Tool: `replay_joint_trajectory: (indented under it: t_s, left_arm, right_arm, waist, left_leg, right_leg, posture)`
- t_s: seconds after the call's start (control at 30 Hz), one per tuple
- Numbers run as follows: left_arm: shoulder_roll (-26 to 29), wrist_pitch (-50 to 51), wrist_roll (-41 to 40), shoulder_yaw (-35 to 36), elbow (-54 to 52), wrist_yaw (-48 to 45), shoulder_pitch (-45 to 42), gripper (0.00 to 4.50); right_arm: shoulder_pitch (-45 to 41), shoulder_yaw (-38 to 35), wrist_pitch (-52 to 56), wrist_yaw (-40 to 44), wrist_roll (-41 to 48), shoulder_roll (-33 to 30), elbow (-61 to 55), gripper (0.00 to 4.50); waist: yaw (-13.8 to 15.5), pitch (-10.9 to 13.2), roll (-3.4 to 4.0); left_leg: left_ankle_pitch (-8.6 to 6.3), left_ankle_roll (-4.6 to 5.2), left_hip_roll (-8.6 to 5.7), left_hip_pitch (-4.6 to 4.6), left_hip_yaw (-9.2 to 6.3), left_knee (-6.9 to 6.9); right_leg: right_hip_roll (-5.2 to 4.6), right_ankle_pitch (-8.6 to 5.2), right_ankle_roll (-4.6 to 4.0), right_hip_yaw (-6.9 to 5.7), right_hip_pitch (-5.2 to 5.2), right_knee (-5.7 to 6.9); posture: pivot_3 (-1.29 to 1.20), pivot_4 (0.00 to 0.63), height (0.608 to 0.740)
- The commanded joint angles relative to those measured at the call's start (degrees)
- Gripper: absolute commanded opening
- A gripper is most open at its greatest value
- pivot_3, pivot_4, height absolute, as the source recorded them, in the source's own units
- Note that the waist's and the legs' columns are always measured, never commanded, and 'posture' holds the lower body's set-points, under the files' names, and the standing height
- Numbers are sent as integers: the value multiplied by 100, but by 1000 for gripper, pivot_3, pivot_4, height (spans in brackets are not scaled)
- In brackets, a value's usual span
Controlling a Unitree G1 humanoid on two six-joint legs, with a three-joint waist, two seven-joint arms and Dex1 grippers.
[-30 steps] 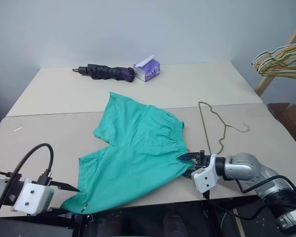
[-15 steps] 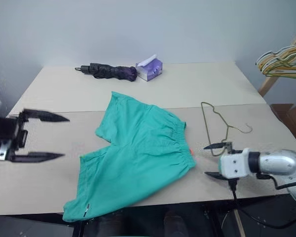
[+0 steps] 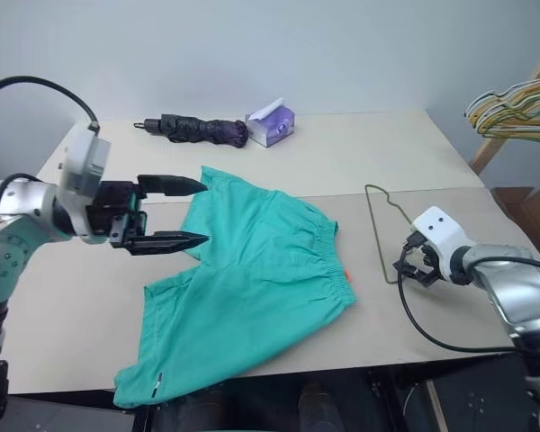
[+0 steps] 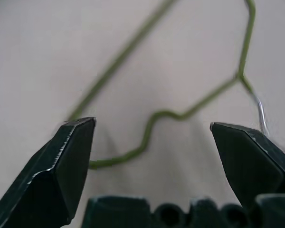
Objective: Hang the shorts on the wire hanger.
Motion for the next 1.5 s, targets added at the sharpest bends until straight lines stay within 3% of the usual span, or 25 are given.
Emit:
replay_joint_trajectory:
  t_s: [0.03, 0.1, 0.23, 0.57, 0.73, 0.87, 1.03, 1.17, 1.23, 1.33, 1.5]
  left_arm:
    - [-92, -77, 157, 51, -5, 2, -146, 4486]
    - [-145, -99, 221, 66, -7, -24, -129, 4486]
    - [-170, -156, 320, 127, -22, -87, -52, 4500]
    - [-191, -267, 464, 200, 25, -216, 10, 4500]
    - [-300, -407, 614, 114, 199, -243, -98, 4500]
    - [-543, -457, 787, 37, 476, -110, -359, 4500]
    - [-885, -345, 1030, -92, 1046, 111, -922, 4500]
    - [-1015, -449, 1265, -187, 1663, -42, -1416, 4500]
    - [-1045, -415, 1291, -188, 1968, -193, -1646, 4500]
    - [-1029, -272, 1323, -223, 2451, -450, -2017, 4500]
    - [-994, -154, 1743, -661, 2990, -815, -2358, 4500]
  right_arm:
    - [-514, 9, 781, -175, -210, 262, 468, 4500]
    - [-726, 27, 990, -206, -278, 425, 777, 4500]
    - [-947, -22, 1132, -45, -236, 612, 1160, 3661]
    - [-978, -20, 1729, 221, -194, 575, 807, 118]
    - [-1170, -183, 1795, -9, -280, 679, 886, 21]
    - [-1262, -299, 935, -355, -595, 601, 758, 21]
    - [-779, -30, -2720, -535, -1688, -75, 367, 21]
    - [-899, 475, -6236, -1099, -3069, -737, 1091, 21]
    - [-1231, 714, -7440, -1588, -3789, -883, 1604, 21]
    - [-1932, 1073, -8757, -2550, -4968, -941, 2344, 21]
    - [-2828, 1411, -9740, -3589, -6060, -757, 3065, 21]
  waist:
    - [-2, 0, 0]
    - [-14, 0, -1]
    - [3, -2, -3]
    - [34, -3, -5]
    - [33, -3, -4]
    - [32, -3, -4]
    - [28, -6, 3]
    - [-56, -7, 3]
    - [-140, -7, 3]
    - [-311, -8, 3]
    - [-545, -9, 4]
  left_leg:
    - [0, 0, 1, 0, 1, 1]
    - [0, 0, 0, 0, 0, 1]
    - [0, 0, 1, 1, -4, 2]
    - [0, 0, -1, -1, -4, 6]
    - [0, 0, -1, -1, -4, 5]
    - [1, 0, -2, -3, -4, 6]
    - [0, 0, -10, -17, -3, 5]
    - [0, -1, -8, -15, -1, 4]
    - [2, -4, -9, -11, 0, 5]
    - [6, -11, -10, -10, -2, 5]
    - [9, -14, -12, -9, -9, 0]
  right_leg:
    - [0, 0, 0, 0, 0, -2]
    - [0, 0, 0, 0, 1, -3]
    - [1, 1, 0, -3, 4, -2]
    - [-1, 3, 5, -4, 6, -3]
    - [-1, 3, 5, -4, 5, -4]
    - [-1, 4, 6, -4, 3, -3]
    - [-9, 3, 12, -5, -8, -8]
    - [-10, 2, 13, -6, -9, -10]
    - [-11, 3, 13, -5, -6, -8]
    - [-13, 4, 12, -4, -6, -4]
    - [-13, 4, 11, -4, -7, -1]
  posture:
    - [-77, 62, 740]
    - [-72, 62, 740]
    - [-68, 62, 740]
    - [-62, 66, 740]
    - [-67, 63, 740]
    - [-73, 58, 740]
    - [-90, 47, 740]
    - [-107, 35, 740]
    - [-112, 31, 740]
    - [-115, 26, 740]
    - [-107, 18, 740]
